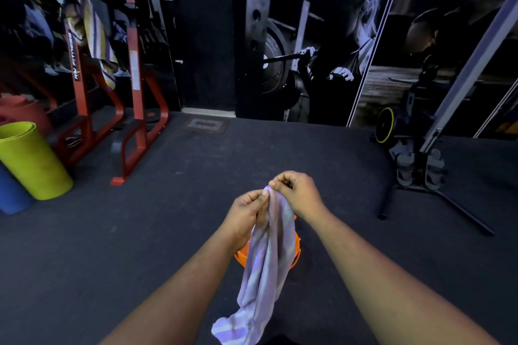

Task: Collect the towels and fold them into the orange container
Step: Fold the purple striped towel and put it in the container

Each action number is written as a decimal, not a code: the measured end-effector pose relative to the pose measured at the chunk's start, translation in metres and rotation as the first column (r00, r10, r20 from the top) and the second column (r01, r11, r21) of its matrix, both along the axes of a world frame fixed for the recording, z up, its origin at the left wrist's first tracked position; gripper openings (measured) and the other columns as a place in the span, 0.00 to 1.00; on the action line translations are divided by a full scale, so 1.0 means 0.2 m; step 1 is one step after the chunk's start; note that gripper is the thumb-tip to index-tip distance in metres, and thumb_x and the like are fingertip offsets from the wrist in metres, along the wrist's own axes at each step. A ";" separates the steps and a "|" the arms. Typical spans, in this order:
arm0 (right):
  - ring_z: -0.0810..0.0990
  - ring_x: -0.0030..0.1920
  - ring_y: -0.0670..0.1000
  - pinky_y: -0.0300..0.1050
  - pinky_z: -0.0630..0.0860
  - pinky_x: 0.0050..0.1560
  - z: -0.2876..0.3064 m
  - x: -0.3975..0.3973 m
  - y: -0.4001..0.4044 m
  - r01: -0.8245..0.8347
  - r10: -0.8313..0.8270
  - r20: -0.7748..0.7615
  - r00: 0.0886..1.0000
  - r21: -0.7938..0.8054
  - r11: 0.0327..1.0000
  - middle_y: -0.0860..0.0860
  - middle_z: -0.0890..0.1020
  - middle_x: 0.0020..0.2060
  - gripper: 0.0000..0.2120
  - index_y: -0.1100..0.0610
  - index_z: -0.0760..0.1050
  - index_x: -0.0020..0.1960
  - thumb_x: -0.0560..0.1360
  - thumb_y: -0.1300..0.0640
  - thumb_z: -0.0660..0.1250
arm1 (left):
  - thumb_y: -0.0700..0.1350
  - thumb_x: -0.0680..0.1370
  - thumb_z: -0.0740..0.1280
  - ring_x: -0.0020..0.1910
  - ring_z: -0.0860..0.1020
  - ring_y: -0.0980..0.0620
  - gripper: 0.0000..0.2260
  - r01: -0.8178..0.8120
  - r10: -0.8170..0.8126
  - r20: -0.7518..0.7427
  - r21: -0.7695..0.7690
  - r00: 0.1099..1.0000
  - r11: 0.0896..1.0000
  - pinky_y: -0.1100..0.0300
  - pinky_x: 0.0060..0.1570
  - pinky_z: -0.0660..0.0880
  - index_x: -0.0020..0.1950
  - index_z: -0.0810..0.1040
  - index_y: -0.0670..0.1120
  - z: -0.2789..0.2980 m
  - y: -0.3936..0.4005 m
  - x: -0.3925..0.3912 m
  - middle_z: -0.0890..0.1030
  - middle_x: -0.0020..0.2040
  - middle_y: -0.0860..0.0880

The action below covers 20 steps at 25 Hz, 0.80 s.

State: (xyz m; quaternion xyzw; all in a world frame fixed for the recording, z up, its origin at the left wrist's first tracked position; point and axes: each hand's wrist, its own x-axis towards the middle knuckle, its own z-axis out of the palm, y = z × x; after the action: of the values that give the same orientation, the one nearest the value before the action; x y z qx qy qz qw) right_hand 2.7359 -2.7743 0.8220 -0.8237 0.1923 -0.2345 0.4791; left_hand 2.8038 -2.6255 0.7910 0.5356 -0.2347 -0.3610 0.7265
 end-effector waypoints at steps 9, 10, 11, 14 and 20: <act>0.70 0.44 0.47 0.50 0.68 0.45 -0.20 -0.10 -0.08 -0.390 0.185 -0.514 0.837 -0.325 0.862 0.43 0.71 0.36 0.25 0.49 0.71 0.34 0.71 0.27 0.59 | 0.39 0.83 0.64 0.39 0.80 0.49 0.06 -0.200 0.196 -0.090 -0.039 0.977 0.979 0.59 0.40 0.79 0.48 0.77 0.41 0.08 0.02 0.13 0.82 0.40 0.43; 0.70 0.51 0.50 0.50 0.66 0.49 -0.23 -0.13 -0.09 -0.478 0.129 -0.649 0.750 -0.397 0.783 0.44 0.71 0.42 0.25 0.49 0.74 0.39 0.70 0.27 0.61 | 0.39 0.84 0.63 0.38 0.80 0.50 0.06 -0.210 0.205 -0.090 -0.046 0.975 0.977 0.60 0.39 0.79 0.48 0.76 0.42 0.10 0.03 0.15 0.81 0.39 0.45; 0.69 0.57 0.52 0.51 0.65 0.53 -0.26 -0.16 -0.09 -0.548 0.082 -0.735 0.673 -0.422 0.722 0.47 0.73 0.49 0.25 0.51 0.77 0.46 0.71 0.29 0.64 | 0.40 0.84 0.62 0.36 0.79 0.51 0.07 -0.216 0.209 -0.092 -0.064 0.974 0.974 0.60 0.37 0.78 0.47 0.75 0.43 0.12 0.04 0.18 0.80 0.38 0.46; 0.68 0.67 0.57 0.55 0.64 0.62 -0.31 -0.26 -0.15 -0.627 -0.057 -0.871 0.488 -0.395 0.672 0.53 0.74 0.63 0.32 0.53 0.76 0.64 0.72 0.30 0.66 | 0.42 0.85 0.60 0.37 0.75 0.53 0.08 -0.283 0.283 -0.007 -0.031 0.959 0.959 0.60 0.37 0.75 0.47 0.73 0.45 0.15 0.07 0.29 0.77 0.38 0.48; 0.77 0.60 0.58 0.55 0.75 0.57 -0.09 -0.32 -0.36 -0.019 -0.512 -0.578 0.636 -0.674 0.738 0.53 0.76 0.59 0.21 0.45 0.74 0.67 0.78 0.39 0.62 | 0.46 0.83 0.60 0.45 0.76 0.48 0.06 -0.688 0.353 0.706 0.257 0.613 0.679 0.52 0.45 0.73 0.49 0.73 0.48 0.03 0.16 0.52 0.79 0.46 0.50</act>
State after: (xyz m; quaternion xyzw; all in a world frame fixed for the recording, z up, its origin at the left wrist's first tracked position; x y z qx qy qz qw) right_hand 2.6709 -2.8471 0.8048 -0.9177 0.3969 -0.0008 0.0193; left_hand 2.9080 -2.5936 0.7972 0.8367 -0.1763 0.0191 0.5182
